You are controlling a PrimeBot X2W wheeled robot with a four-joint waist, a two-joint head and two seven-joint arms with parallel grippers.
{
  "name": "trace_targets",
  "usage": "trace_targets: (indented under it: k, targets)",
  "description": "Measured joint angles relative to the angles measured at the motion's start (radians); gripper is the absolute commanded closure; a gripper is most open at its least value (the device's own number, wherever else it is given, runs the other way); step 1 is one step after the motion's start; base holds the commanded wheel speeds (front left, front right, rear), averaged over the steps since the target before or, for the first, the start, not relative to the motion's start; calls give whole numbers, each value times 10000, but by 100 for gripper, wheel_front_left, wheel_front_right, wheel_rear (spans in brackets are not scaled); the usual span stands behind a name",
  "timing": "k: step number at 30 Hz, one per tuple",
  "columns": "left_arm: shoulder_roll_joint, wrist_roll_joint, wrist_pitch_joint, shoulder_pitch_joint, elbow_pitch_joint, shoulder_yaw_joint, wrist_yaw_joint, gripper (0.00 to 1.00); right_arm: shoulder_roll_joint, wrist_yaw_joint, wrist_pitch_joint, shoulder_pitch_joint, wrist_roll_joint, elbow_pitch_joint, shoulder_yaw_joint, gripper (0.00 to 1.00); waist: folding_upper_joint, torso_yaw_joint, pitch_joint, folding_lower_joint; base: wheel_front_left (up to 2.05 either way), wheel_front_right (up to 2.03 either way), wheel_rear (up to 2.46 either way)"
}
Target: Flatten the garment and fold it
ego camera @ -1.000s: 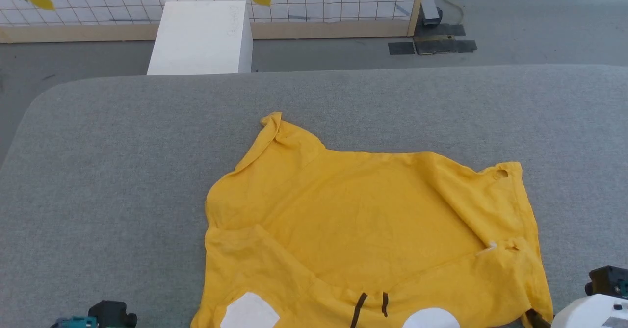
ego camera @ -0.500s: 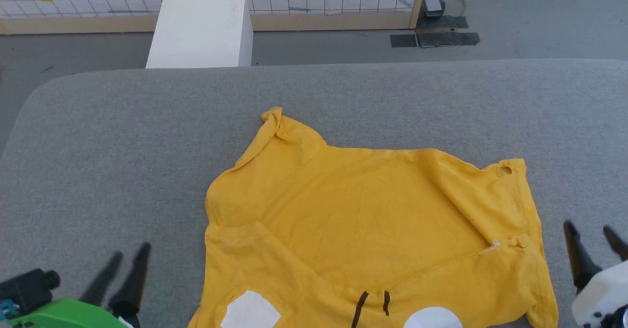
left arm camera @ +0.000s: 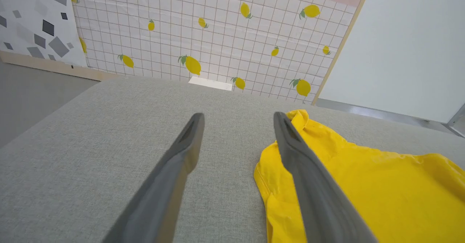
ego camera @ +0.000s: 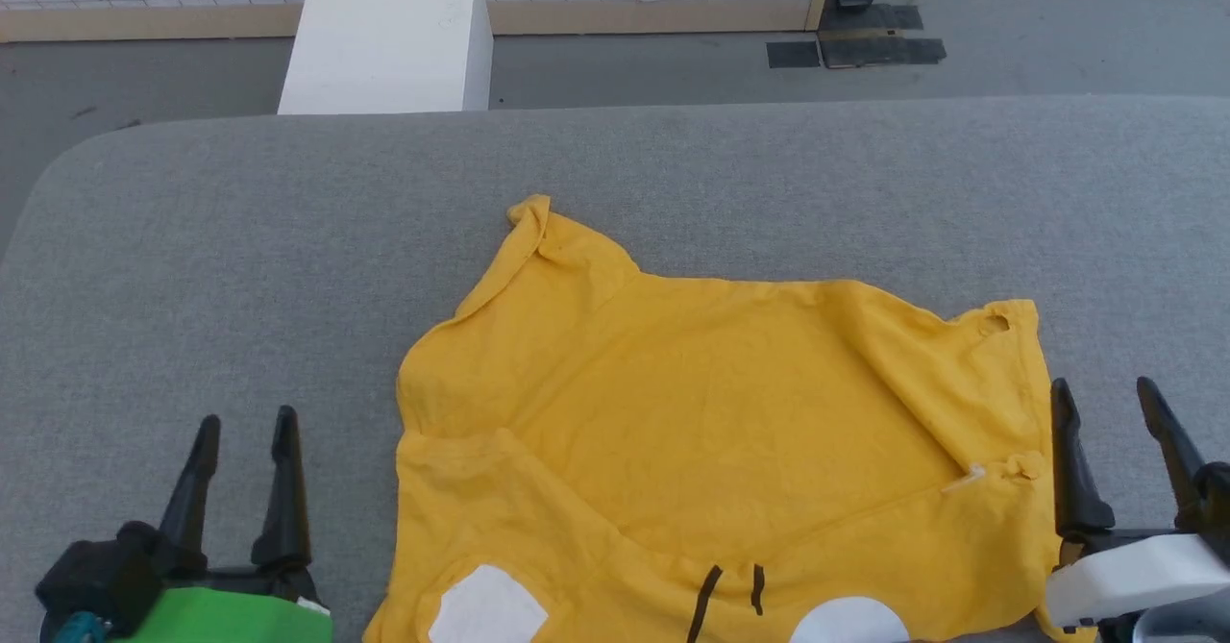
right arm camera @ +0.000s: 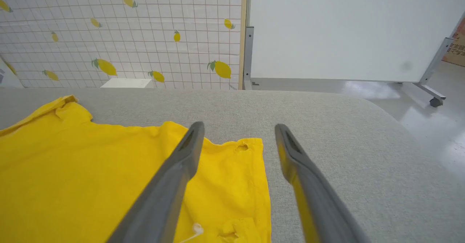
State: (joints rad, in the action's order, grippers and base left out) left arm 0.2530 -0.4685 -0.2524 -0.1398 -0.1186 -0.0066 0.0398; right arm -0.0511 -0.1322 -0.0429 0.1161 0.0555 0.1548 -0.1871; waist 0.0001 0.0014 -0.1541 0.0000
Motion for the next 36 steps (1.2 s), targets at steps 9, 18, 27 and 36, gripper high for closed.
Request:
trace_targets:
  k: [9, 18, 27, 36]
  targets:
    - [675, 174, 708, 1356, 171, -128, 437, 0, 4, 0, -414, -143, 29, -305, -125, 0, 0, -111, -454, 0, 0, 0, 0]
    - [1894, -1580, 5221, 5441, 798, -1503, 828, 0, 4, 0, -468, -466, 69, -462, -104, 0, 0, -70, -1227, 0, 0, 0, 0]
    - [2113, -2836, 8406, 9091, 2537, -2610, 836, 0, 4, -2, -642, -1062, 58, -688, 230, 0, 0, -139, -2288, 1, 0, 0, 0]
    - [1850, -3221, 9563, 9702, 3264, -3649, 838, 0, 4, -2, -821, -1172, 77, -1103, 337, 0, 0, -658, -3033, 1, 0, 0, 0]
